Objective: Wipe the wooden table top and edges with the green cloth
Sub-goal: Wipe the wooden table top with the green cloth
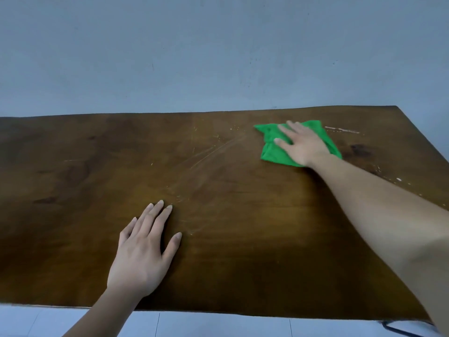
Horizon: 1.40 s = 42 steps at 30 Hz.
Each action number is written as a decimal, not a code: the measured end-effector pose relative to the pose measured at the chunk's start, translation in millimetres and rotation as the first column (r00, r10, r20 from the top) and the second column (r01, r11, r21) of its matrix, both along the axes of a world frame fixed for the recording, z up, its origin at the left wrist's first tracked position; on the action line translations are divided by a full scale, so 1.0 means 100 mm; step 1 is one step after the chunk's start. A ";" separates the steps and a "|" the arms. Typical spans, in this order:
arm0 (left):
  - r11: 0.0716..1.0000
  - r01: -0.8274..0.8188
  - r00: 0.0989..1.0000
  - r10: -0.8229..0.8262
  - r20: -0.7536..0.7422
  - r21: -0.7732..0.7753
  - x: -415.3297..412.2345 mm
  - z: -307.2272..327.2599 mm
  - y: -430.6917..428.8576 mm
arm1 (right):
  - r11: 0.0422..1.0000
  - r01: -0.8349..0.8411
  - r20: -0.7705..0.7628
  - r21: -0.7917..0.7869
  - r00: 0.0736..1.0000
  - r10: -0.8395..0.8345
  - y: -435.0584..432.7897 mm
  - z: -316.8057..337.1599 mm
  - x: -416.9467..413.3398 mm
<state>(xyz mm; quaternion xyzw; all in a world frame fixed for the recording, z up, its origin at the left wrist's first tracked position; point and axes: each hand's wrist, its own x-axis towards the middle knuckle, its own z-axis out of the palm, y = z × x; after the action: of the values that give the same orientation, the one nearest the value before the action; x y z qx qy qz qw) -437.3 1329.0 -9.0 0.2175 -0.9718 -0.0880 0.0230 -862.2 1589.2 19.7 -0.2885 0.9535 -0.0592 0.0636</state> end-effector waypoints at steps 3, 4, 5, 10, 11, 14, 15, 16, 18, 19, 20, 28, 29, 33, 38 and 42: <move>1.000 0.010 1.000 -0.010 -0.007 0.006 0.00 -0.01 0.00 | 0.952 0.305 -0.009 -0.013 0.952 -0.305 0.17 -0.08 -0.25; 1.000 0.010 1.000 -0.010 -0.004 0.005 0.00 0.00 0.00 | 0.924 0.381 0.006 -0.020 0.925 -0.381 0.13 -0.10 -0.26; 1.000 0.009 1.000 -0.009 -0.001 0.005 -0.01 0.00 0.00 | 0.898 0.440 0.020 -0.021 0.898 -0.440 0.05 -0.10 -0.25; 1.000 0.006 1.000 -0.006 0.000 0.002 -0.01 0.01 0.00 | 0.895 0.445 0.034 0.034 0.894 -0.446 -0.67 -0.07 0.08; 1.000 0.004 1.000 -0.004 -0.001 0.003 -0.01 0.01 0.00 | 0.918 0.395 0.023 0.043 0.918 -0.396 -0.84 -0.07 0.19; 1.000 0.005 1.000 -0.005 0.006 0.000 -0.01 0.01 0.01 | 0.972 0.226 0.003 0.061 0.974 -0.226 -1.42 -0.06 0.62; 1.000 0.006 1.000 -0.006 0.004 0.002 -0.01 0.02 0.01 | 0.986 0.160 0.002 0.057 0.987 -0.160 -1.61 -0.06 0.78; 1.000 0.005 1.000 -0.005 0.003 0.002 -0.01 0.02 0.01 | 0.995 0.084 -0.001 0.049 0.996 -0.084 -1.79 -0.05 0.96; 1.000 0.007 1.000 -0.007 0.005 -0.003 0.00 0.04 0.02 | 0.994 -0.103 -0.009 0.029 0.995 0.103 -2.08 -0.05 1.33; 1.000 0.009 1.000 -0.009 0.008 -0.003 0.00 0.05 0.02 | 0.978 -0.209 -0.009 0.025 0.978 0.210 -2.19 -0.06 1.50; 1.000 0.011 1.000 -0.011 0.014 -0.002 0.00 0.06 0.02 | 0.947 -0.319 -0.007 0.025 0.948 0.319 -2.27 -0.07 1.65; 1.000 -0.006 0.999 0.005 0.031 0.014 -0.02 0.07 0.02 | 0.769 -0.639 0.014 -0.005 0.769 0.639 -2.33 -0.05 1.20; 1.000 -0.008 1.000 0.008 0.030 0.015 -0.02 0.08 0.02 | 0.799 -0.602 0.014 -0.007 0.799 0.602 -2.29 -0.04 1.04; 1.000 -0.009 1.000 0.008 0.023 0.017 -0.03 0.09 0.03 | 0.930 -0.366 0.015 -0.016 0.930 0.366 -2.01 -0.03 0.37; 1.000 -0.006 1.000 0.005 0.016 0.025 -0.01 0.07 0.03 | 0.993 0.105 -0.037 -0.056 0.994 -0.107 -1.54 -0.13 -0.22; 1.000 -0.003 1.000 0.003 0.019 0.023 -0.02 0.08 0.03 | 0.934 0.355 0.000 -0.032 0.935 -0.355 -1.73 -0.11 -0.10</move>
<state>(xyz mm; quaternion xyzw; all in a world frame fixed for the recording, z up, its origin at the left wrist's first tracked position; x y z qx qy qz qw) -438.9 1332.1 -1.4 0.2201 -0.9706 -0.0972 0.0111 -872.1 1416.2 8.2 -0.1129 0.9890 -0.0841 0.0445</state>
